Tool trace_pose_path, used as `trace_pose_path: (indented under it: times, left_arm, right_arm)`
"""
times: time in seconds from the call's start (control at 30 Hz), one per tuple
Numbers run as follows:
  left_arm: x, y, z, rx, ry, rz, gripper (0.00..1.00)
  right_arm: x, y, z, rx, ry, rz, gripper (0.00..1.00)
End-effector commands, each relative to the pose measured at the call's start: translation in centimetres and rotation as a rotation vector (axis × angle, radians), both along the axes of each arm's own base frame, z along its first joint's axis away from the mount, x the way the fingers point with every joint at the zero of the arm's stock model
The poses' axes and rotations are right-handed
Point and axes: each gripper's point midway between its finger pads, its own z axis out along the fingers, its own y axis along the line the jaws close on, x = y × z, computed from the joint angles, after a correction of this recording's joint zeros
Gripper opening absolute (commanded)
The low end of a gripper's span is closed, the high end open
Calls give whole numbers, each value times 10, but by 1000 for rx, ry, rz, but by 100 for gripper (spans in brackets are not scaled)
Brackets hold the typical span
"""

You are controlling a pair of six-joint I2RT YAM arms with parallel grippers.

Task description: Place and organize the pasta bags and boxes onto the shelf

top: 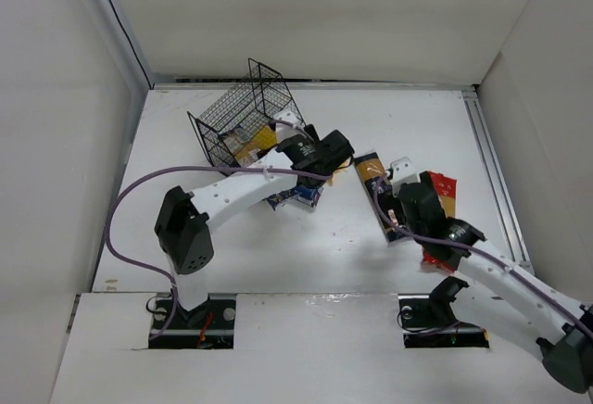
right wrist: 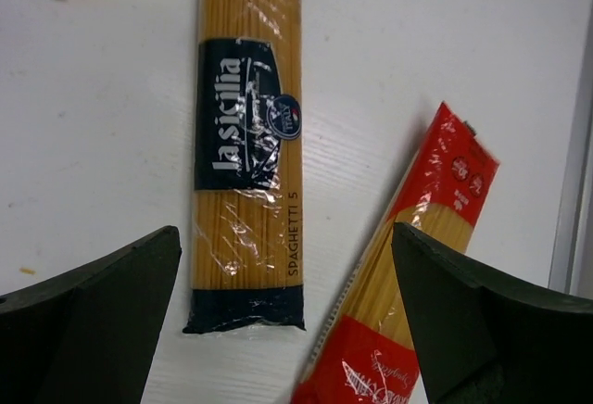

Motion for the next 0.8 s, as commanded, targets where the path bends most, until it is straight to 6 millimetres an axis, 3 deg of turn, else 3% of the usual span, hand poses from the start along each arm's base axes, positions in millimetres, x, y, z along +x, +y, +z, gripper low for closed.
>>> trace_pose_path:
  times: [0.0,0.07,0.1,0.13,0.17,0.2,0.23,0.27,0.3,0.33,0.37,0.4,0.43,0.47,0.57,0.63,0.7,0.73,0.77]
  left_arm:
    - [-11,-17,75,-1,-122,-205,100]
    - [-25,-24,70,-6,-69,-337,100]
    - [-29,-28,95,-107,-138,-378,100]
    - [-35,-28,100,-145,-155,-421,100]
    - [-49,-28,77,-160,-107,-495,100]
    - [-59,-22,110,-252,-211,-551,100]
    - [-65,-14,113,-291,-234,-559,100]
    - [-75,-3,90,-281,-210,-568,100]
    - [-79,8,89,-308,-227,-550,100]
    - [-91,26,101,-385,-277,-513,100]
    - [-95,38,96,-407,-281,-477,100]
    - [-98,51,76,-397,-258,-440,100]
    - [-106,64,75,-414,-265,-420,100]
    - [-109,71,69,-445,-256,-378,100]
    - [-120,91,48,-425,-203,-316,100]
    - [-123,99,44,-448,-196,-252,100]
    - [-127,107,36,-431,-171,-224,100]
    - [-127,109,36,-430,-172,-209,100]
    - [-127,108,36,-442,-174,-200,100]
  right_arm:
    - [4,9,-14,15,153,106,100]
    - [18,18,-22,-7,189,180,100]
    - [22,18,-26,11,222,204,100]
    - [30,18,-33,-14,259,217,100]
    - [36,20,-36,-20,272,238,100]
    - [42,14,-40,-21,294,228,100]
    - [45,13,-52,-26,341,221,100]
    - [48,11,-57,-47,357,239,100]
    - [54,13,-59,-38,359,240,100]
    - [55,8,-66,-41,383,236,100]
    - [61,9,-74,-47,390,253,100]
    - [62,9,-80,-39,405,256,100]
    - [64,9,-84,-32,420,256,100]
    - [64,4,-97,-46,460,248,100]
    - [62,14,-111,5,515,298,100]
    - [67,15,-112,-2,516,304,100]
    - [68,13,-112,0,516,295,96]
    - [68,13,-112,0,516,295,86]
    - [64,14,-114,26,529,311,68]
